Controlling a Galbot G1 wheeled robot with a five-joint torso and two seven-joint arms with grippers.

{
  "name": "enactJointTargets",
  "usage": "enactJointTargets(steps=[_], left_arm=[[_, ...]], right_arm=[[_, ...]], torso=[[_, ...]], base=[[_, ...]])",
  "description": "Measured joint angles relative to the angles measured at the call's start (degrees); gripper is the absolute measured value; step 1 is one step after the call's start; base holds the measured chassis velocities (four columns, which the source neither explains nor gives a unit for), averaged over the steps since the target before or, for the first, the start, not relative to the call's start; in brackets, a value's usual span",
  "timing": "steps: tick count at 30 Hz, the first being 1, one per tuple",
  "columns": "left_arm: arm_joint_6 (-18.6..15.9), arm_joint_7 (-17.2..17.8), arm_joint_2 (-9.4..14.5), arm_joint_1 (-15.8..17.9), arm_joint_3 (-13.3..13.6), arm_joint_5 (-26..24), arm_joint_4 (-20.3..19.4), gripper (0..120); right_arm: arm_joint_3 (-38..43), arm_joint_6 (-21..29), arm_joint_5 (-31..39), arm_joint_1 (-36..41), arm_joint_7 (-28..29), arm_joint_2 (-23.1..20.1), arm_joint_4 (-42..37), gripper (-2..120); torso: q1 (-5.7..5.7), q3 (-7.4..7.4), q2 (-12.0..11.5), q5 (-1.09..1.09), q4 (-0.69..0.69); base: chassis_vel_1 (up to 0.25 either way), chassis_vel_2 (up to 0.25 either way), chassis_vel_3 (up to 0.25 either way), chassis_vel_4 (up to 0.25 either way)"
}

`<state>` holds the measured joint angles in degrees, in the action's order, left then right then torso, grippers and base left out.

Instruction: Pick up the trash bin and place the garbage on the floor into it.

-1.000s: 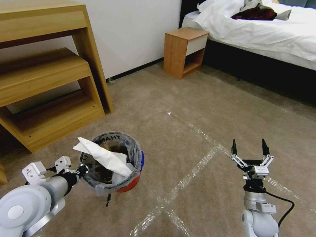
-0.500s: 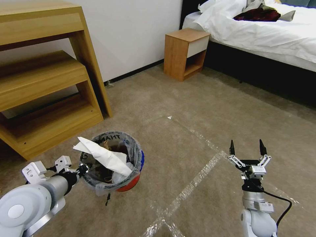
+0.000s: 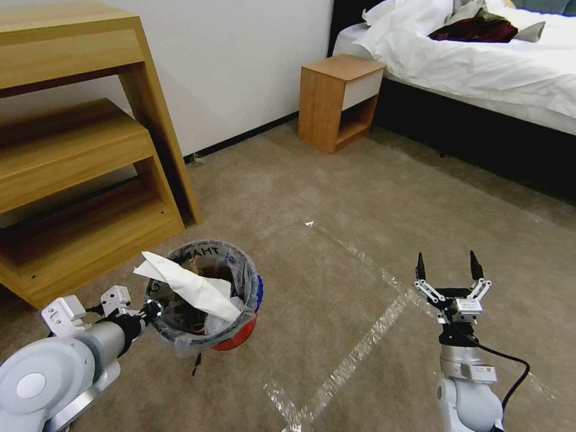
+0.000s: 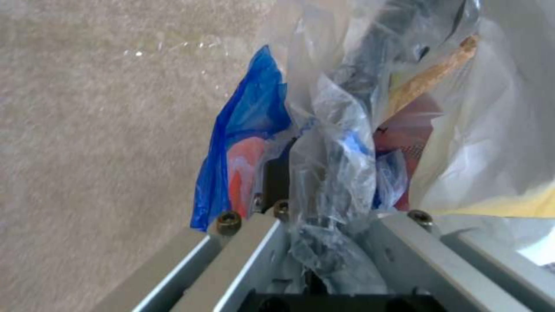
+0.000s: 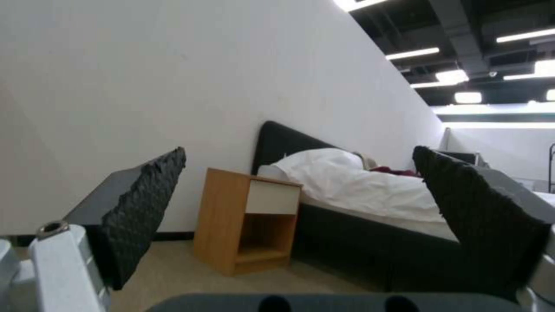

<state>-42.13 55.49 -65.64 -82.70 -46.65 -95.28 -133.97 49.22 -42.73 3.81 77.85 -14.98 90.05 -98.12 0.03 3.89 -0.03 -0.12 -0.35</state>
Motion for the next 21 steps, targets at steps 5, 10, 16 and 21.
enactJointTargets(steps=[5, 10, 16, 21], left_arm=[[0.0, -0.03, -0.01, 0.1, 0.03, 0.05, 0.17, 0], [0.0, -0.07, 0.01, 0.18, 0.07, 0.07, 0.31, 0], [-0.01, -0.17, 0.19, 0.34, 0.2, 0.09, 0.47, 0], [-0.01, -0.28, 0.33, 0.38, 0.23, 0.1, 0.5, 0]], right_arm=[[-0.12, -0.05, -0.26, 0.01, -0.03, 0.2, 0.33, 100], [-0.11, -0.16, -0.29, -0.15, -0.04, 0.21, 0.69, 100], [-0.21, -0.1, -0.34, -0.34, -0.06, 0.13, 0.83, 100], [-0.21, -0.08, -0.36, -0.41, -0.06, 0.11, 0.83, 100]], torso=[[0.0, 0.0, 0.0, 0.0, -0.01], [0.0, 0.0, 0.0, 0.0, -0.01], [0.0, 0.0, 0.0, -0.01, 0.0], [0.0, 0.0, 0.0, -0.02, 0.0]], base=[[-0.143, 0.129, 0.135, -0.137], [-0.122, 0.129, 0.135, -0.134], [-0.135, 0.152, 0.15, -0.148], [-0.143, 0.14, 0.145, -0.158]])
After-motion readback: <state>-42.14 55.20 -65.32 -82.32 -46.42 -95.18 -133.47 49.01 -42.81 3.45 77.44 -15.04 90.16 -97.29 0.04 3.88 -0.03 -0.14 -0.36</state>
